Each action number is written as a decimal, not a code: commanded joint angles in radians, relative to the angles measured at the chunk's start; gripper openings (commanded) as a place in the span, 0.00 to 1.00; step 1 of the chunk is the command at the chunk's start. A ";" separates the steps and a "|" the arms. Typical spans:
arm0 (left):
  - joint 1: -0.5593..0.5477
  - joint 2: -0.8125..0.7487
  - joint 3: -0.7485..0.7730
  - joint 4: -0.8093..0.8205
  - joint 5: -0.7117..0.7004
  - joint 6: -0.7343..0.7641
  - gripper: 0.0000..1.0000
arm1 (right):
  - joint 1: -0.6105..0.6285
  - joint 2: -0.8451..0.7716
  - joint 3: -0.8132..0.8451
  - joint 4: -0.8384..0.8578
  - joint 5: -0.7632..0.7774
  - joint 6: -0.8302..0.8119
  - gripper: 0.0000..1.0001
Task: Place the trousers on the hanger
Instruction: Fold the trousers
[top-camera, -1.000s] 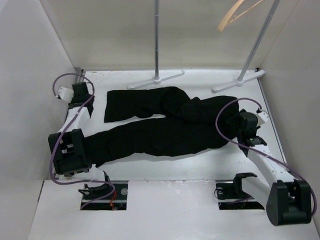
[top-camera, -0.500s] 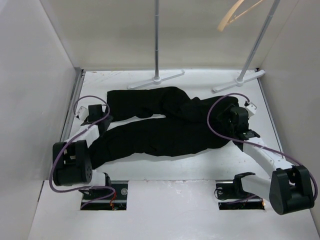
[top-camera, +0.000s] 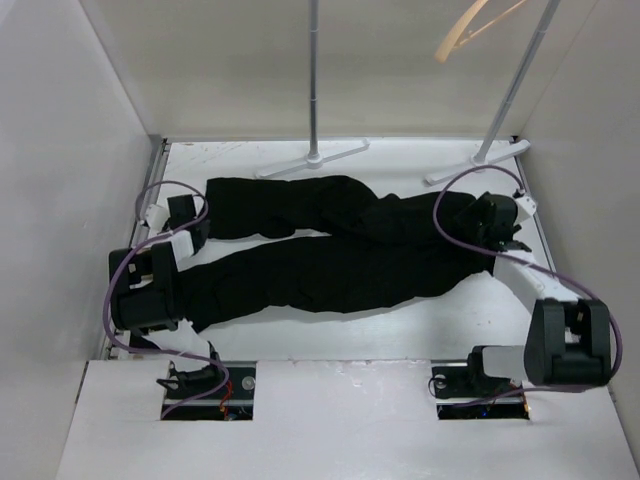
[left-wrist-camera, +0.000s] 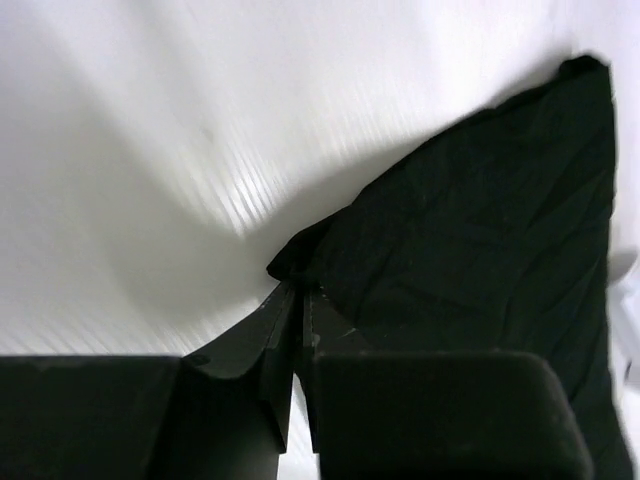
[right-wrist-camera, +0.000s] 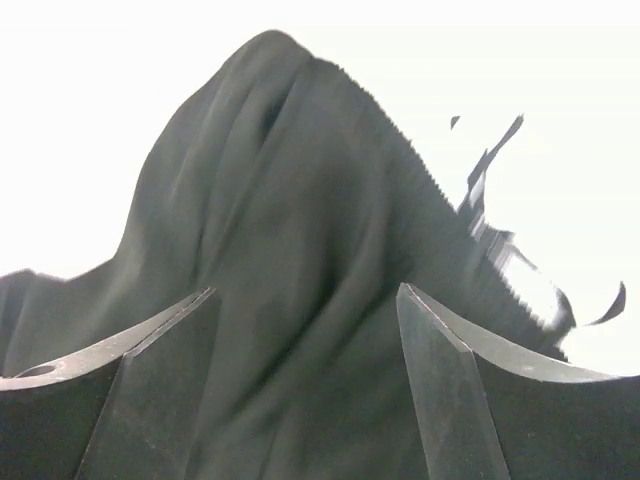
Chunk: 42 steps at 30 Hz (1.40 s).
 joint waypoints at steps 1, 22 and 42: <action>0.074 -0.036 0.077 -0.013 -0.058 -0.019 0.03 | -0.070 0.103 0.120 0.038 -0.048 -0.047 0.78; 0.232 -0.091 0.401 -0.159 -0.043 -0.016 0.03 | -0.176 -0.206 0.064 -0.028 -0.151 0.038 0.08; 0.204 -0.220 0.284 -0.170 -0.078 -0.049 0.05 | -0.245 -0.202 -0.058 -0.022 -0.152 0.119 0.10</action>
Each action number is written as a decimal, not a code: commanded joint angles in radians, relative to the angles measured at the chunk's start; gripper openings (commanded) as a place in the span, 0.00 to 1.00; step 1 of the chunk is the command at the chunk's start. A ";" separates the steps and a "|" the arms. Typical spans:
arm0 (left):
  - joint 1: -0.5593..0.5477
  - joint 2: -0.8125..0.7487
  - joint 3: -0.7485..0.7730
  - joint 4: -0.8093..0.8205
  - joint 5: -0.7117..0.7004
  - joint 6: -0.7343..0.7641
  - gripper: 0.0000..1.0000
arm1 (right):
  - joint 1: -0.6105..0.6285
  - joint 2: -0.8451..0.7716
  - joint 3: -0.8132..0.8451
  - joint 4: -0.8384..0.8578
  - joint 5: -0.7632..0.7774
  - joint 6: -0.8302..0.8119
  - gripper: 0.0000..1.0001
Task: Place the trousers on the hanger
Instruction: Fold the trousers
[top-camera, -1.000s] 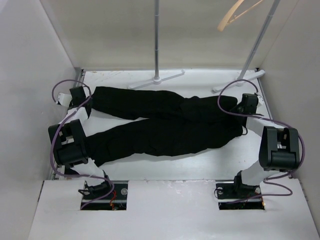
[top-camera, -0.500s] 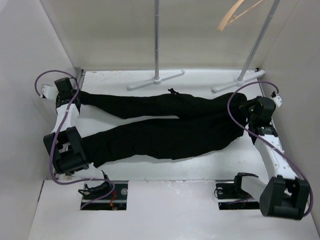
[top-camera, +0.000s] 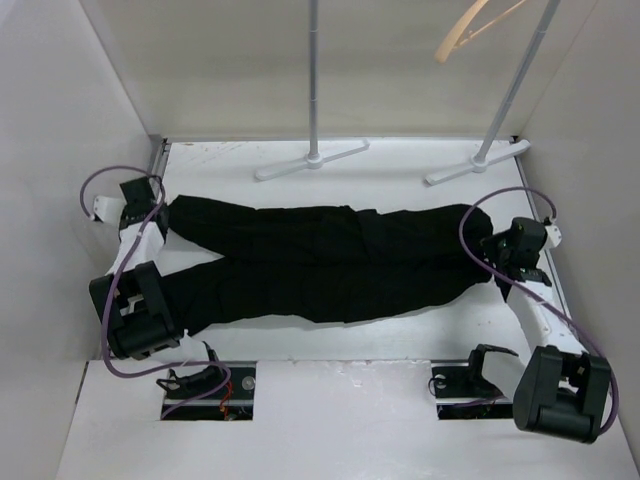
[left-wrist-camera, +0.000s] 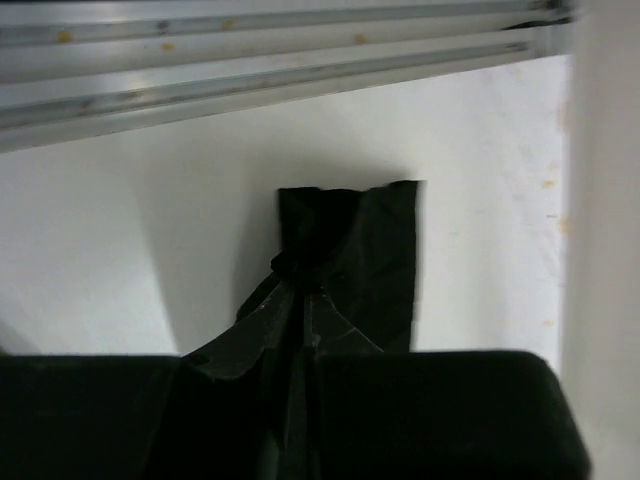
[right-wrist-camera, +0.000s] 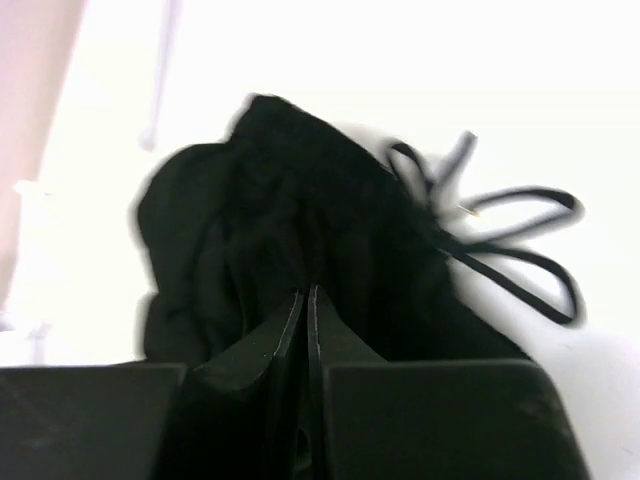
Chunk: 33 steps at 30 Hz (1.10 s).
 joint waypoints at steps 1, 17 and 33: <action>-0.044 -0.082 0.178 0.047 -0.013 -0.014 0.05 | -0.006 0.010 0.101 0.056 0.015 0.018 0.09; -0.050 -0.098 0.325 0.148 0.100 -0.028 0.06 | -0.026 -0.140 0.118 0.209 -0.182 0.102 0.09; 0.034 -0.097 -0.108 0.219 0.022 -0.094 0.74 | 0.087 0.194 0.138 0.106 0.048 -0.106 0.78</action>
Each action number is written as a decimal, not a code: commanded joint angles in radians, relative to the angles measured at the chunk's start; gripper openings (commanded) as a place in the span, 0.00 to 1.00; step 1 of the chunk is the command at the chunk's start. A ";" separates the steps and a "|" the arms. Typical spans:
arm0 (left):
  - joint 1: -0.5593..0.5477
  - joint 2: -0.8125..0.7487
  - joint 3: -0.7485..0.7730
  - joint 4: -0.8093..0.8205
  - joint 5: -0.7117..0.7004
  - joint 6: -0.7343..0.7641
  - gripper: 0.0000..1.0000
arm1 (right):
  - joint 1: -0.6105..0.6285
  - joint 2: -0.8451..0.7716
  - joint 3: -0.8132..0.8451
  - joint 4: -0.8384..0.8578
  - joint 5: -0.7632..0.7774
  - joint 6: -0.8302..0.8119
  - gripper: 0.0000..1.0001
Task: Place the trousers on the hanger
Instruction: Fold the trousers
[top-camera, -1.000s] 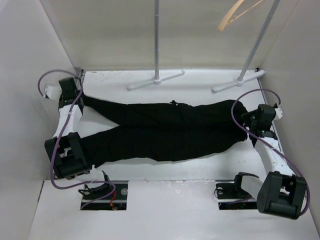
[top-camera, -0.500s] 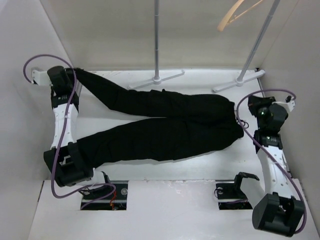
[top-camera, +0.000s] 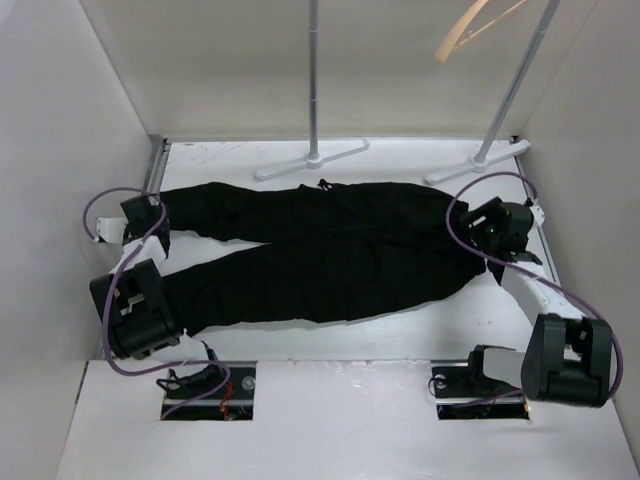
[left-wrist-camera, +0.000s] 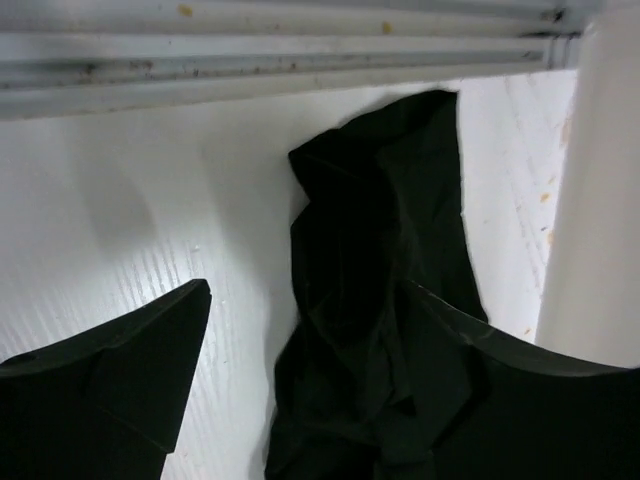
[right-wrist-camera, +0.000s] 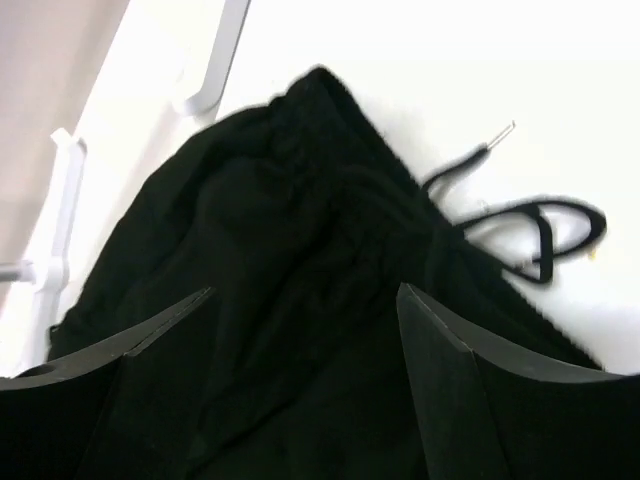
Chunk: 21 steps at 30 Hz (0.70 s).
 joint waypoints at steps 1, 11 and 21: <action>-0.027 -0.154 0.005 0.057 -0.086 0.010 0.77 | 0.010 0.090 0.079 0.010 0.110 -0.077 0.78; -0.468 -0.358 -0.176 0.125 -0.240 0.152 0.88 | 0.019 0.482 0.432 -0.034 0.068 -0.140 0.62; -0.711 -0.473 -0.301 0.131 -0.163 0.191 0.79 | 0.004 0.645 0.563 -0.099 0.068 -0.163 0.49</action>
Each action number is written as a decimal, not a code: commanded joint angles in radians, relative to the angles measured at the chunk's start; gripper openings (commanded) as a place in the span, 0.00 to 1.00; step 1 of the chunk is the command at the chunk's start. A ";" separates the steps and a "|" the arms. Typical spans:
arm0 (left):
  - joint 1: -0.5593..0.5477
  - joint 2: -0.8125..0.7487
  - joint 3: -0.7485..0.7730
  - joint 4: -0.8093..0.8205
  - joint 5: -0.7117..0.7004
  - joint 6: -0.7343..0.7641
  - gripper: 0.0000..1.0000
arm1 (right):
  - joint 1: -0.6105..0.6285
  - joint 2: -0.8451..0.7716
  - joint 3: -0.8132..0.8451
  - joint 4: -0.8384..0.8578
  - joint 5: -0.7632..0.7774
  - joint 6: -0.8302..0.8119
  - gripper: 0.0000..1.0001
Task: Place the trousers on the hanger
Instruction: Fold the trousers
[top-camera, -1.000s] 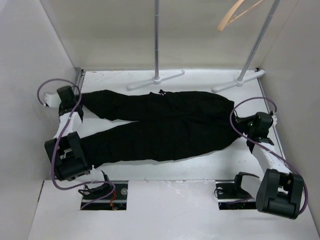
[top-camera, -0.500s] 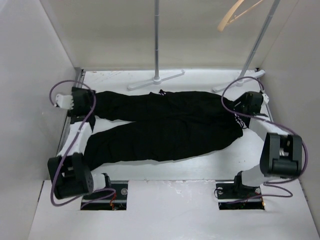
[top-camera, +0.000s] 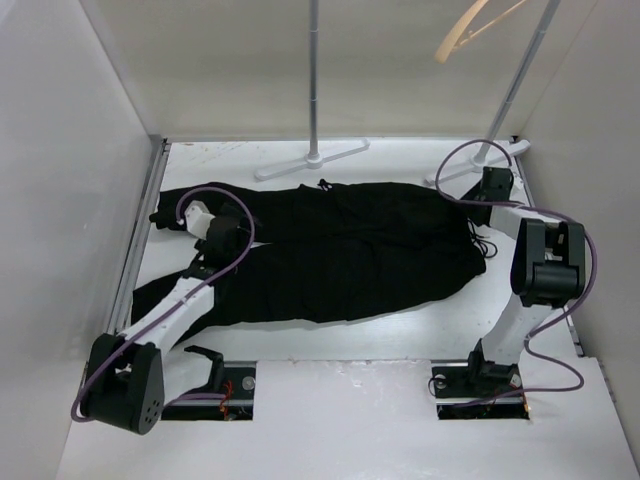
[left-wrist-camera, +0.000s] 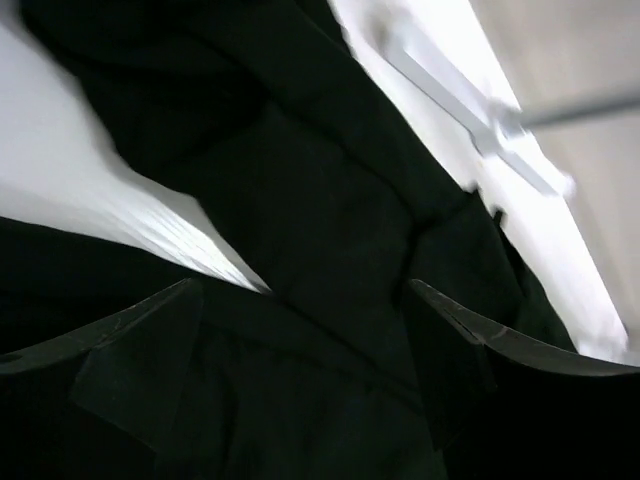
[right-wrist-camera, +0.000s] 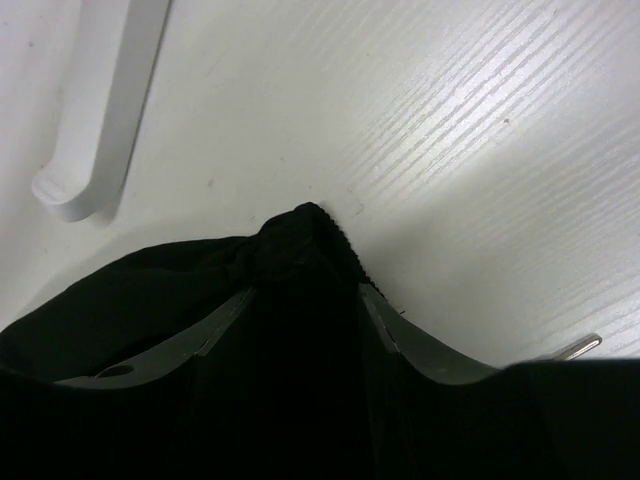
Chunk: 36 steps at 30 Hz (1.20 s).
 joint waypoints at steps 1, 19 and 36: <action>-0.071 -0.051 -0.015 0.049 0.024 0.035 0.79 | -0.010 0.018 0.076 -0.016 0.011 -0.019 0.48; -0.063 -0.260 -0.199 -0.186 0.093 0.079 0.73 | -0.082 -0.026 0.020 0.060 0.083 0.128 0.00; 0.196 -0.220 -0.253 -0.293 0.058 0.083 0.63 | -0.174 -0.143 -0.052 0.086 0.124 0.096 0.02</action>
